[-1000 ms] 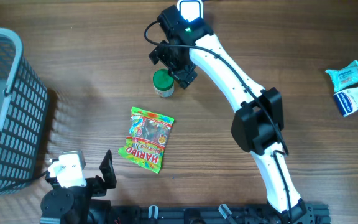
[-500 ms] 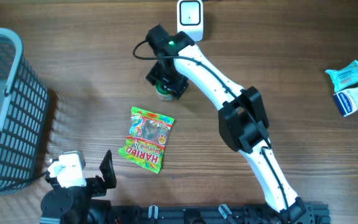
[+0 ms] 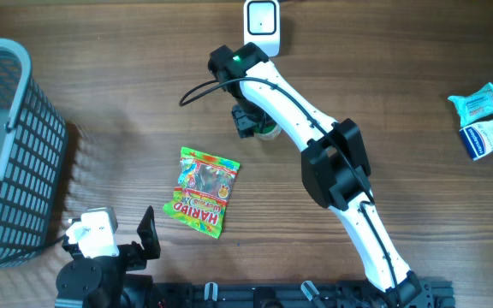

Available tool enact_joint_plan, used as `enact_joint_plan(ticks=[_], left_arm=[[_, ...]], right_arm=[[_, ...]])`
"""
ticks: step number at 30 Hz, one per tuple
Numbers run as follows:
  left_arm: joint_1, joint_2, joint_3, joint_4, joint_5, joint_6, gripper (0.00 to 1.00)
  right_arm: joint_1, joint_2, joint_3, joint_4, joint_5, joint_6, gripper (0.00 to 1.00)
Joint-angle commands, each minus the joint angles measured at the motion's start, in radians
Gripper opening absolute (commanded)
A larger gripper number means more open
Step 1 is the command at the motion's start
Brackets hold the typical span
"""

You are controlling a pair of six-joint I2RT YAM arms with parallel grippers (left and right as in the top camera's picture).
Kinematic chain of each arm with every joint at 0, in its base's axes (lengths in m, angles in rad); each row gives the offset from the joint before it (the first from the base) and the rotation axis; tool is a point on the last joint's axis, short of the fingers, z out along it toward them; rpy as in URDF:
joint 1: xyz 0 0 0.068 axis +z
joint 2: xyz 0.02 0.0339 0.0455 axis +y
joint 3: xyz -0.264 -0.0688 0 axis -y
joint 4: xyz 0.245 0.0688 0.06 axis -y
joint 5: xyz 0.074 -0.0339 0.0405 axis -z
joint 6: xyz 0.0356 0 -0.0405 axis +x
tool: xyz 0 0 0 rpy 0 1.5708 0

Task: Scan the item barcode
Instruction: 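Reach the right gripper to the green-lidded jar and grasp it, then lift the jar and hold its label over the scanner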

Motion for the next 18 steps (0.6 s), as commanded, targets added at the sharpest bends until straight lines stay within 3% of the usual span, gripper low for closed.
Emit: enact_joint_plan(ticks=[1,10,18], left_arm=[[-0.007,-0.003,-0.002,0.003,-0.009,-0.003,1.0],[-0.008,-0.003,-0.002,0.003,-0.009,-0.003,1.0],[-0.008,-0.003,-0.002,0.003,-0.009,-0.003,1.0]], right_arm=[[-0.005,0.007,0.008,0.021,0.016,-0.101,1.0],[-0.007,-0.222,0.041,-0.038,-0.091,-0.003,1.0],[-0.068,-0.398,0.04,-0.102,-0.204,0.519,1.0]])
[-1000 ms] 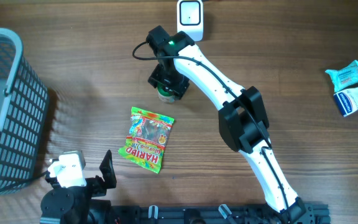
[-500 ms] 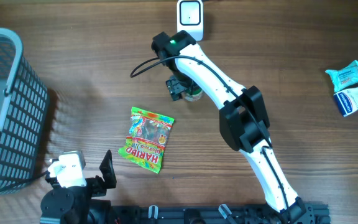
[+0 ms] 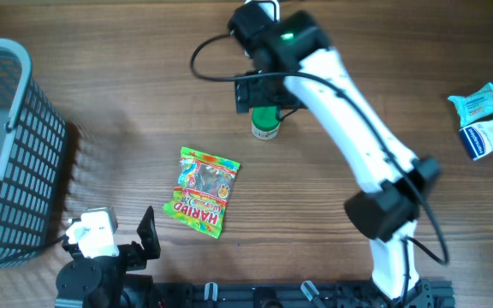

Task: Scan the item barcode
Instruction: 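Lift the jar and hold its label over the scanner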

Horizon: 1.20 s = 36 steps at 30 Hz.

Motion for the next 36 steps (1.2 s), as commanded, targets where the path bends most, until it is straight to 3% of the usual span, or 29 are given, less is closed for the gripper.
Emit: enact_joint_plan(ticks=[1,6,8,11,19,36], left_arm=[[-0.007,-0.003,-0.002,0.003,-0.009,-0.003,1.0],[-0.008,-0.003,-0.002,0.003,-0.009,-0.003,1.0],[-0.008,-0.003,-0.002,0.003,-0.009,-0.003,1.0],[-0.007,-0.003,-0.002,0.003,-0.009,-0.003,1.0],[-0.007,-0.003,-0.002,0.003,-0.009,-0.003,1.0],[-0.007,-0.003,-0.002,0.003,-0.009,-0.003,1.0]], right_arm=[[-0.043,0.006,-0.004,0.0,-0.072,0.309,1.0],[-0.117,0.015,-0.107,0.023,-0.246,0.729,1.0],[-0.132,0.019,-0.162,0.103,-0.305,0.766,1.0],[-0.135,0.038,-0.221,0.239,-0.272,0.6,0.99],[-0.134,0.141,-0.238,0.255,-0.22,0.237,1.0],[-0.121,0.34,-0.241,0.332,-0.22,0.189,0.97]])
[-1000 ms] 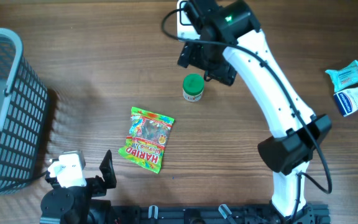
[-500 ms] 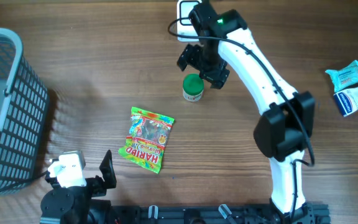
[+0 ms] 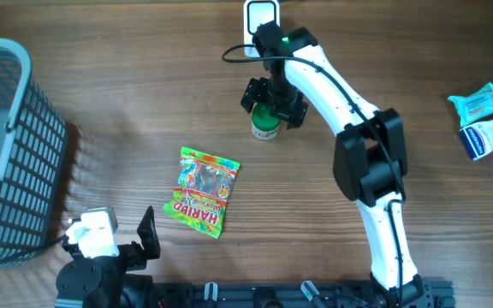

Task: Scan the item barcode
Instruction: 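Lift the jar and hold its label over the scanner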

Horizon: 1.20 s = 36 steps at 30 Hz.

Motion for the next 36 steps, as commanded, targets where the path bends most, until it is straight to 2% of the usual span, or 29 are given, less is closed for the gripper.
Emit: enact_joint_plan(ticks=[1,5,8,11,14,18,24,27,28,36], left_arm=[[-0.008,-0.003,-0.002,0.003,-0.009,-0.003,1.0],[-0.008,-0.003,-0.002,0.003,-0.009,-0.003,1.0],[-0.007,-0.003,-0.002,0.003,-0.009,-0.003,1.0],[-0.007,-0.003,-0.002,0.003,-0.009,-0.003,1.0],[-0.007,-0.003,-0.002,0.003,-0.009,-0.003,1.0],[-0.008,-0.003,-0.002,0.003,-0.009,-0.003,1.0],[-0.007,-0.003,-0.002,0.003,-0.009,-0.003,1.0],[-0.007,-0.003,-0.002,0.003,-0.009,-0.003,1.0],[-0.008,-0.003,-0.002,0.003,-0.009,-0.003,1.0],[-0.008,-0.003,-0.002,0.003,-0.009,-0.003,1.0]], right_arm=[[0.016,0.075,-0.014,0.026,0.023,-0.024,0.95],[0.016,0.094,-0.022,0.051,0.023,-0.024,0.88],[0.017,0.097,-0.022,0.051,0.023,-0.024,0.68],[0.017,0.097,-0.021,0.029,0.023,-0.029,0.61],[0.014,0.089,-0.019,-0.006,0.011,-0.111,0.59],[0.008,0.071,0.029,-0.143,0.007,-0.236,0.57],[-0.006,-0.01,0.047,-0.254,-0.196,-0.435,0.56],[-0.016,-0.053,0.047,-0.323,-0.204,-0.472,0.53],[-0.019,-0.082,0.046,-0.321,-0.218,-0.518,0.48],[-0.02,-0.283,0.046,-0.321,-0.356,-0.547,0.54]])
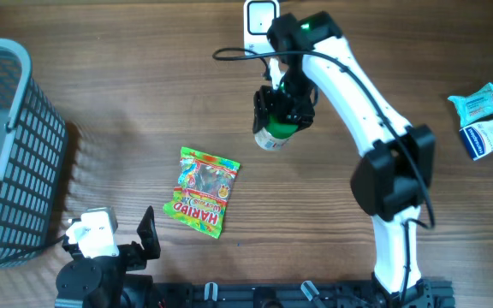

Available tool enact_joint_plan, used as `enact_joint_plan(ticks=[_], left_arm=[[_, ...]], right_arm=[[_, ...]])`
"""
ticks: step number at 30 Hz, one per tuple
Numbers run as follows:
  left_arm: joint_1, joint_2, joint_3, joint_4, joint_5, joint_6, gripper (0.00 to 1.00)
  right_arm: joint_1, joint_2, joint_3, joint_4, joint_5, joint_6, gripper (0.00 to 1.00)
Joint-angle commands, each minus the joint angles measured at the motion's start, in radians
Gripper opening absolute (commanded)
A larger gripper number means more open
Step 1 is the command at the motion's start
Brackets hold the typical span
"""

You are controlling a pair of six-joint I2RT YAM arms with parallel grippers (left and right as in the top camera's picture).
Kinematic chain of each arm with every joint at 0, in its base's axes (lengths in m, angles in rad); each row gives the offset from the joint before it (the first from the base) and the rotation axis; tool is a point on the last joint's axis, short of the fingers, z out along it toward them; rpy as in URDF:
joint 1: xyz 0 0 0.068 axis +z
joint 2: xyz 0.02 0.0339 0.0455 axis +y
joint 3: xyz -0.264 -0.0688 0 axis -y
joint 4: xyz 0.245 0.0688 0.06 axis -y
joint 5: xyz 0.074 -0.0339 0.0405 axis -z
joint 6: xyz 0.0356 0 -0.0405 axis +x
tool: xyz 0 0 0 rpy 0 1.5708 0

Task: Scan the item barcode
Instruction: 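Lift the jar and hold its label over the scanner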

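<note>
A small white bottle with a green cap [272, 135] sits tilted in my right gripper [282, 115], which is shut on its upper part in the upper middle of the table. Just behind it, at the far edge, stands the white barcode scanner [262, 17]. My left gripper [149, 233] rests at the near left edge, away from everything, and its jaws are not clear from above. No barcode is visible on the bottle.
A green Haribo candy bag [201, 192] lies flat near the middle left. A grey mesh basket [7, 145] fills the left side. Two pale packets [484, 103] [491, 135] lie at the far right edge. A black cable [229, 56] loops beside the scanner.
The right gripper stood spread around the upright bottle; now it is shut on it. The bottle is tilted and sits slightly to the right and nearer. The left arm has not moved.
The right gripper was first low over the bottle, hiding most of it. Then it was just behind the upright bottle, which stood in plain view. Then its fingers straddled the bottle. Now it grips the bottle, tilted, in front of the scanner.
</note>
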Motion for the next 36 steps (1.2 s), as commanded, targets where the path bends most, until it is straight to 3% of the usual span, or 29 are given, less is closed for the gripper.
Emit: enact_joint_plan(ticks=[1,5,8,17,20,36], left_arm=[[-0.007,-0.003,-0.002,0.003,-0.009,-0.003,1.0],[-0.007,-0.003,-0.002,0.003,-0.009,-0.003,1.0],[-0.008,-0.003,-0.002,0.003,-0.009,-0.003,1.0],[-0.008,-0.003,-0.002,0.003,-0.009,-0.003,1.0],[-0.008,-0.003,-0.002,0.003,-0.009,-0.003,1.0],[-0.008,-0.003,-0.002,0.003,-0.009,-0.003,1.0]], right_arm=[[-0.001,-0.113,0.025,-0.004,-0.142,-0.04,0.54],[-0.001,-0.162,0.025,-0.004,-0.351,-0.04,0.54],[-0.001,-0.157,0.023,0.015,-0.393,-0.029,0.54],[-0.011,-0.082,-0.25,0.42,-0.613,0.198,0.56],[-0.011,-0.041,-0.368,0.51,-0.801,0.218,0.56],[-0.023,-0.039,-0.545,0.588,-0.789,0.327,0.6]])
